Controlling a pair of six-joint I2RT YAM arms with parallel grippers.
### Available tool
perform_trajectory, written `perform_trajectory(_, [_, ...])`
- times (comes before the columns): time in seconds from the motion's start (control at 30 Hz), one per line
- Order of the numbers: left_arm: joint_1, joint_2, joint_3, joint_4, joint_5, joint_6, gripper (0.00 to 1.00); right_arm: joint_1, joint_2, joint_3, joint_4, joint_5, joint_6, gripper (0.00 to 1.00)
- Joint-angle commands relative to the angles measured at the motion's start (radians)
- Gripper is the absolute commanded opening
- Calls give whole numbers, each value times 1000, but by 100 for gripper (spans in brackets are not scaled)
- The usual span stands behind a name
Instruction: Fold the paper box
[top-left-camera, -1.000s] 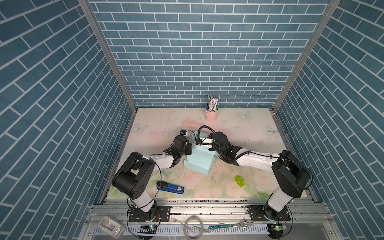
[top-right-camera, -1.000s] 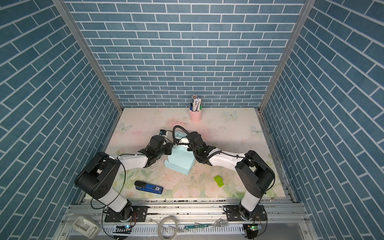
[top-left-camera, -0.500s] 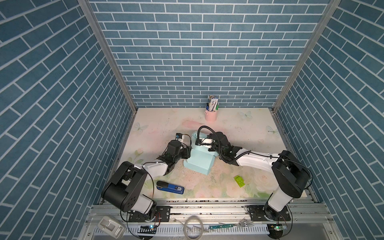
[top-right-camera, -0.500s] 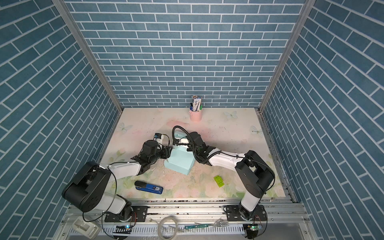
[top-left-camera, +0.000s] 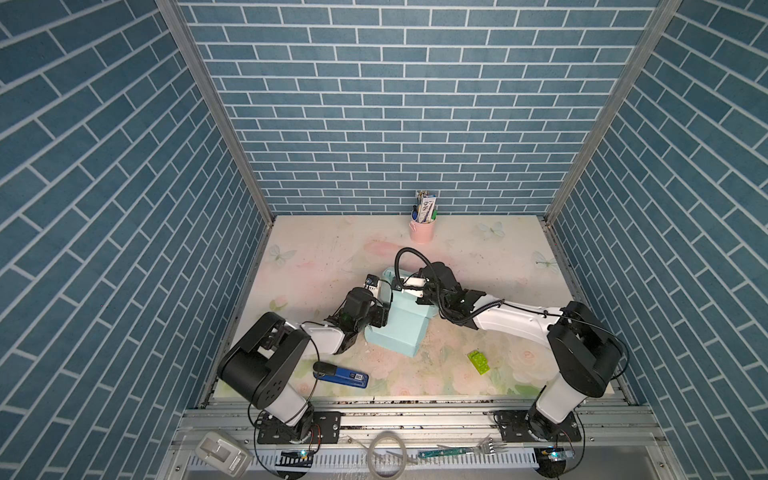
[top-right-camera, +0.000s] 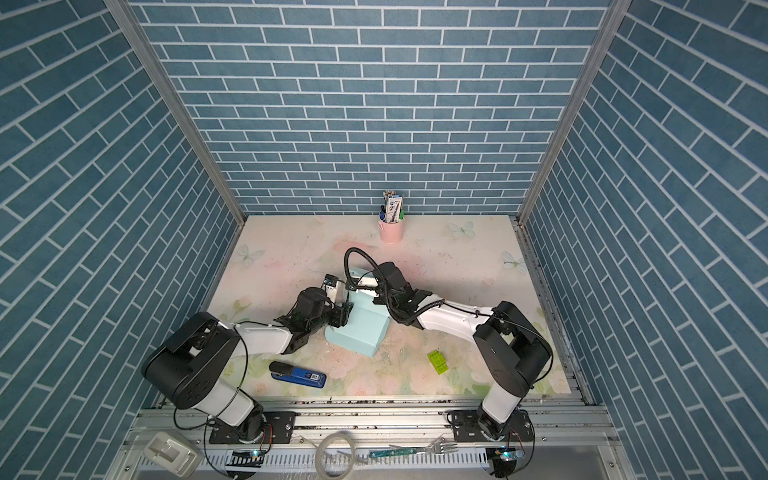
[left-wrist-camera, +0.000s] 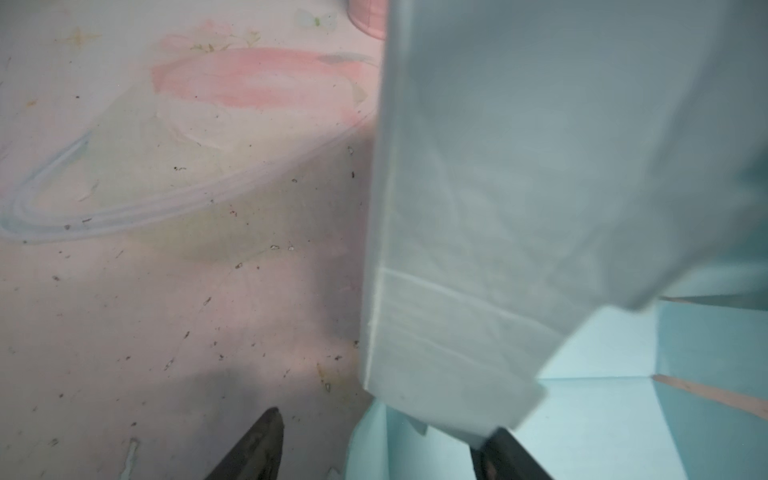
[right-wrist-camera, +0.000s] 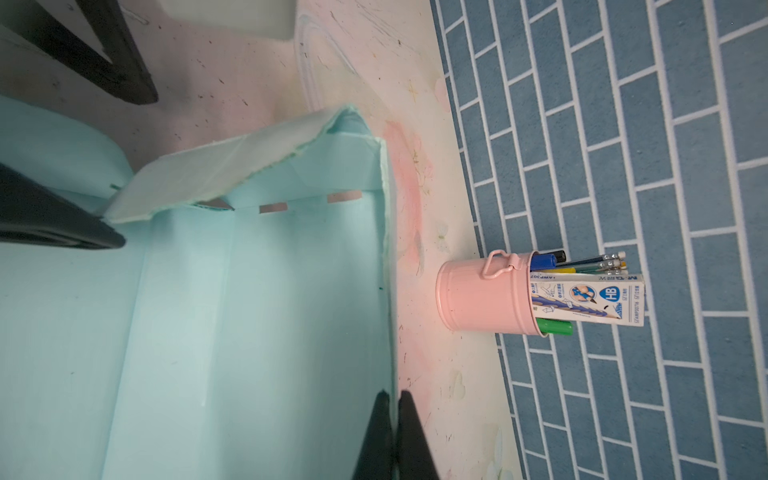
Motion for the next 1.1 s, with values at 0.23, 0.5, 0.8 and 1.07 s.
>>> perform_trajectory(0.23, [-1, 22, 42, 11, -187, -50, 71, -4, -62, 27, -59, -44, 74, 0])
perform_trajectory(0.5, [-1, -92, -27, 44, -83, -51, 72, -3, -29, 21, -51, -34, 72, 0])
perform_trajectory(0.8, [0, -293, -98, -69, -46, -84, 72, -3, 10, 23, -26, -9, 34, 0])
perform_trajectory(1.07, [42, -293, -68, -155, -86, -105, 68, 0, 44, 1, 54, 46, -43, 0])
